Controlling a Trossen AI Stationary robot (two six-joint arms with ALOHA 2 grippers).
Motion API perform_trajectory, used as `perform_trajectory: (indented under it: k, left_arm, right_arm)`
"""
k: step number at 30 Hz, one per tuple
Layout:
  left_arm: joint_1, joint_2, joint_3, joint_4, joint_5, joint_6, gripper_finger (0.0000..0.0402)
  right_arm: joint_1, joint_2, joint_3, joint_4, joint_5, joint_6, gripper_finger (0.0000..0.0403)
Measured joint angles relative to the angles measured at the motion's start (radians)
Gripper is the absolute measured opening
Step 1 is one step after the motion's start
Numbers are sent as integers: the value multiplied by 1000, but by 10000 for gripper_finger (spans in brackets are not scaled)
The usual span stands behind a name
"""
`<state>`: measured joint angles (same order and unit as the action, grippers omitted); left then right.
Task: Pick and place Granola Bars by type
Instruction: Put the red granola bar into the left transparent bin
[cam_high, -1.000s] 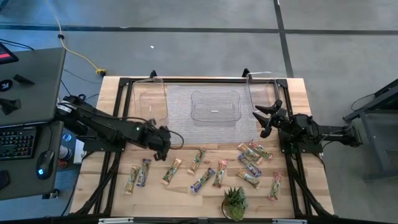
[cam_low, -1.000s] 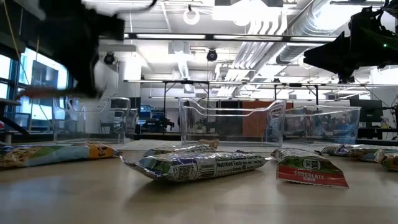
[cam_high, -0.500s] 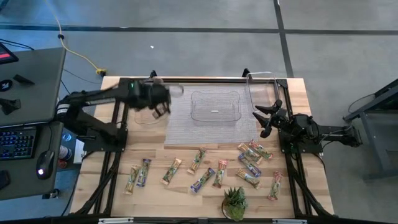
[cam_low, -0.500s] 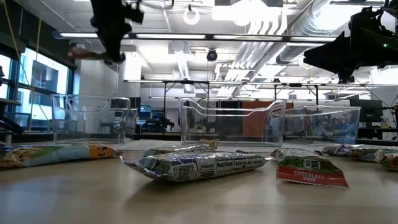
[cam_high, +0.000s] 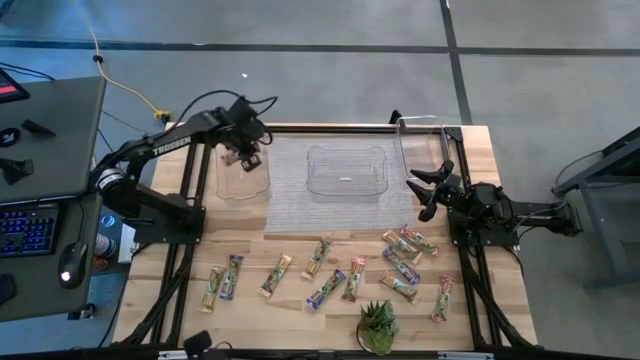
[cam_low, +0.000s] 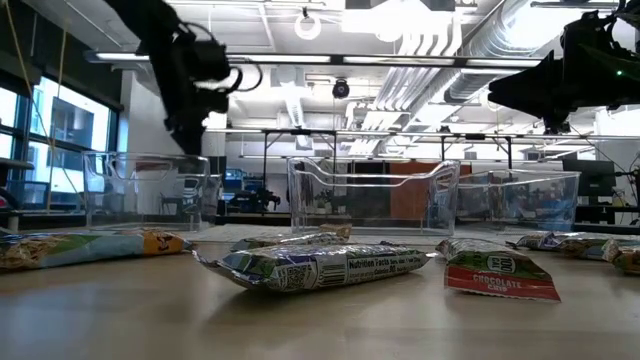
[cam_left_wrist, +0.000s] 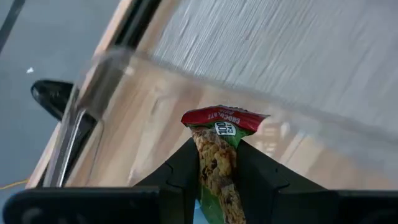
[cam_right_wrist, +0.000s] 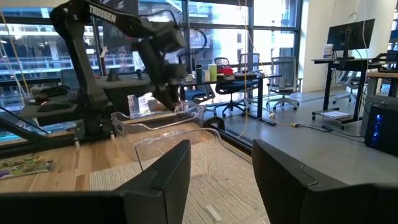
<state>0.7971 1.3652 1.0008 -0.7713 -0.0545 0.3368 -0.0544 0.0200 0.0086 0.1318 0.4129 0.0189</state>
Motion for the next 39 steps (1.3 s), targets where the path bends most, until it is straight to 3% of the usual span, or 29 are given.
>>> perform_trajectory:
  k: [3,11,15,24,30,35,39]
  left_arm:
    - [30,11,-46,22,-19,54,85]
    - [64,75,-163,287,-63,51,85]
    - [60,117,-167,314,-115,44,85]
    - [60,182,-167,310,-115,44,90]
    - [60,182,-167,310,-117,44,149]
    - [50,182,-167,303,-185,51,206]
    - [20,167,-128,227,-244,36,219]
  right_arm:
    - [0,0,0,0,0,0,156]
    - [0,0,0,0,0,0,156]
    - [0,0,0,0,0,0,156]
    - [0,0,0,0,0,0,156]
    - [0,0,0,0,0,0,156]
    - [0,0,0,0,0,0,156]
    - [0,0,0,0,0,0,156]
